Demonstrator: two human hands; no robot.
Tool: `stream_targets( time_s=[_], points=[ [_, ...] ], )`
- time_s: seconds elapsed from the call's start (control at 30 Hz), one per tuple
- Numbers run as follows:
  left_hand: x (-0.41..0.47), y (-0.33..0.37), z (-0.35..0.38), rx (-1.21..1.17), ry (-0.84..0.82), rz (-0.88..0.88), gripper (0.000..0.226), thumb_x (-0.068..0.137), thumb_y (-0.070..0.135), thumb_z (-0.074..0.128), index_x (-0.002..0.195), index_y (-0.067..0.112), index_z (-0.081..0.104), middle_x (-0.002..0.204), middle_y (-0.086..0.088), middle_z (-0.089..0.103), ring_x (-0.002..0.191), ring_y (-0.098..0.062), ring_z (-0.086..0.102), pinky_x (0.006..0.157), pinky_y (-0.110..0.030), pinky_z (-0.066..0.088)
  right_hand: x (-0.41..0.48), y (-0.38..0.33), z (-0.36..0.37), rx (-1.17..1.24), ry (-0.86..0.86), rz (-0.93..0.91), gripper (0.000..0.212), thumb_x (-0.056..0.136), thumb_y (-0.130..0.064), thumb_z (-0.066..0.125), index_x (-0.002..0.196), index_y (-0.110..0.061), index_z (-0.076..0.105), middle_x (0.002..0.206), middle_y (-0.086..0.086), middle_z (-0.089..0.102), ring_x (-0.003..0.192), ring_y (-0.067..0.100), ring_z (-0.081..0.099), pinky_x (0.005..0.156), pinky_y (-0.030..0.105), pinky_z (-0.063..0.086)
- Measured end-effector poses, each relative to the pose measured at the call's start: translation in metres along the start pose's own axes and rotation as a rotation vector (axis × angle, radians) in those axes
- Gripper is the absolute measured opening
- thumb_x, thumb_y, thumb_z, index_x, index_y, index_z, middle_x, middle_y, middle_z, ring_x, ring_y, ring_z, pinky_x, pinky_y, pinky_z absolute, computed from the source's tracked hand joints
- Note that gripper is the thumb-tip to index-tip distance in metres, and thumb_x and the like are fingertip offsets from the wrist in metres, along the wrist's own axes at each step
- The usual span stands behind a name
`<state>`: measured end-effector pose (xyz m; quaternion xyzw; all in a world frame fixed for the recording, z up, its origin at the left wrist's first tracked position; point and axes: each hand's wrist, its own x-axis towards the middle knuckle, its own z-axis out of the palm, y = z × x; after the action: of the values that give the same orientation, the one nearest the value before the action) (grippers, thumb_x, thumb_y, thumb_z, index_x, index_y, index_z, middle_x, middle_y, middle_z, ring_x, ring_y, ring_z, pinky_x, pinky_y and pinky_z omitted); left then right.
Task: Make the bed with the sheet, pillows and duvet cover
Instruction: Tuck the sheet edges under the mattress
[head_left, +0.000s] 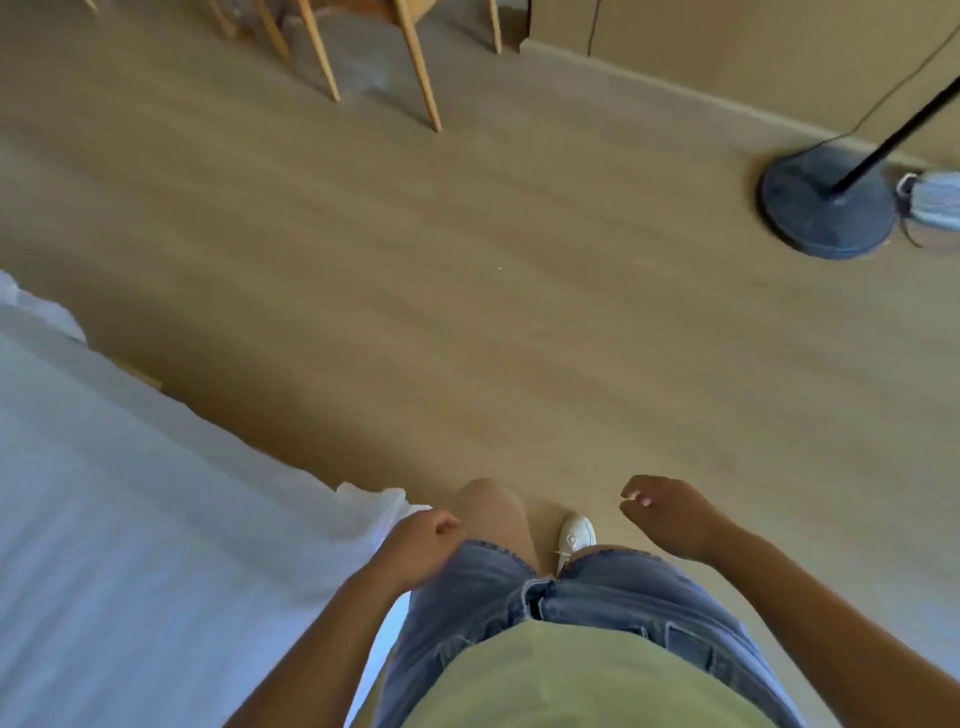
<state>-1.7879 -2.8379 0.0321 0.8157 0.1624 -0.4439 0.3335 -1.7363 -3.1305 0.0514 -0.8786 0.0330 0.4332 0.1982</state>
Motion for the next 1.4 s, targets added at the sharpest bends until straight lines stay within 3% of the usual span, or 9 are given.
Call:
stream_targets(
  time_s=[0.1,0.17,0.33,0.4,0.57,0.7,0.9,1.23,1.4],
  points=[
    [0.036,0.009,-0.055,-0.196,0.076,-0.064,0.024,0.096,0.032,0.048,0.113,0.02,0.061,0.103,0.008,0.058,0.094,-0.009,0.055,0.077,-0.016,0.04,0.071,-0.055,-0.064,-0.12,-0.096,-0.076,0.024,0.098,-0.028,0.043,0.113,-0.016,0.057,0.113,0.005,0.06,0.101,0.02,0.053,0.079,0.024,0.036],
    [0.064,0.014,-0.095,-0.316,0.14,-0.091,0.017,0.095,0.028,0.051,0.101,0.019,0.064,0.097,0.005,0.062,0.083,-0.005,0.056,0.066,-0.007,0.038,0.123,-0.101,-0.098,-0.199,-0.132,-0.127,0.025,0.099,-0.029,0.04,0.113,-0.017,0.057,0.115,0.004,0.059,0.101,0.02,0.052,0.081,0.024,0.037],
    [0.14,0.028,-0.246,-0.444,0.246,-0.141,0.019,0.095,0.024,0.051,0.079,0.017,0.057,0.076,0.003,0.056,0.07,-0.011,0.05,0.058,-0.016,0.034,0.239,-0.249,-0.178,-0.148,-0.081,-0.202,0.024,0.097,-0.027,0.044,0.111,-0.015,0.059,0.108,0.002,0.058,0.093,0.014,0.048,0.074,0.021,0.031],
    [0.162,0.034,-0.32,-0.475,0.252,-0.15,0.018,0.095,0.026,0.05,0.084,0.015,0.058,0.076,-0.001,0.056,0.066,-0.014,0.048,0.059,-0.022,0.035,0.276,-0.313,-0.21,-0.108,-0.082,-0.23,0.022,0.097,-0.025,0.045,0.109,-0.014,0.06,0.102,0.0,0.056,0.091,0.014,0.048,0.071,0.022,0.03],
    [0.224,0.047,-0.499,-0.384,0.279,-0.133,0.021,0.095,0.028,0.049,0.1,0.013,0.062,0.095,-0.003,0.061,0.083,-0.015,0.054,0.063,-0.024,0.038,0.361,-0.462,-0.275,-0.048,-0.104,-0.334,0.022,0.096,-0.019,0.047,0.105,-0.005,0.06,0.094,0.007,0.06,0.085,0.023,0.055,0.069,0.026,0.037],
    [0.284,0.052,-0.615,-0.535,0.317,-0.175,0.025,0.095,0.027,0.052,0.111,0.01,0.062,0.108,-0.005,0.06,0.1,-0.021,0.057,0.082,-0.027,0.042,0.45,-0.575,-0.325,-0.059,-0.156,-0.42,0.012,0.095,-0.025,0.05,0.103,-0.024,0.059,0.096,-0.006,0.06,0.088,0.013,0.058,0.068,0.015,0.04],
    [0.34,0.054,-0.778,-0.839,0.401,-0.223,0.019,0.095,0.029,0.051,0.109,0.017,0.059,0.104,0.0,0.061,0.086,-0.009,0.058,0.065,-0.02,0.04,0.573,-0.766,-0.426,-0.178,-0.16,-0.55,0.019,0.095,-0.027,0.051,0.111,-0.021,0.058,0.102,-0.006,0.059,0.091,0.009,0.055,0.07,0.012,0.037],
    [0.446,-0.048,-1.054,-0.911,0.487,-0.317,0.03,0.094,0.029,0.052,0.118,0.012,0.059,0.115,-0.005,0.061,0.098,-0.019,0.058,0.086,-0.03,0.044,0.741,-1.075,-0.454,-0.393,-0.241,-0.625,0.029,0.096,-0.029,0.047,0.12,-0.016,0.056,0.102,-0.005,0.054,0.095,0.012,0.051,0.078,0.023,0.036],
    [0.479,-0.124,-1.236,-0.859,0.508,-0.345,0.034,0.094,0.031,0.052,0.121,0.011,0.057,0.117,-0.006,0.06,0.101,-0.019,0.057,0.085,-0.027,0.042,0.802,-1.237,-0.464,-0.326,-0.242,-0.562,0.024,0.096,-0.024,0.049,0.117,-0.016,0.057,0.11,-0.001,0.059,0.097,0.009,0.05,0.079,0.021,0.034]
  ],
)
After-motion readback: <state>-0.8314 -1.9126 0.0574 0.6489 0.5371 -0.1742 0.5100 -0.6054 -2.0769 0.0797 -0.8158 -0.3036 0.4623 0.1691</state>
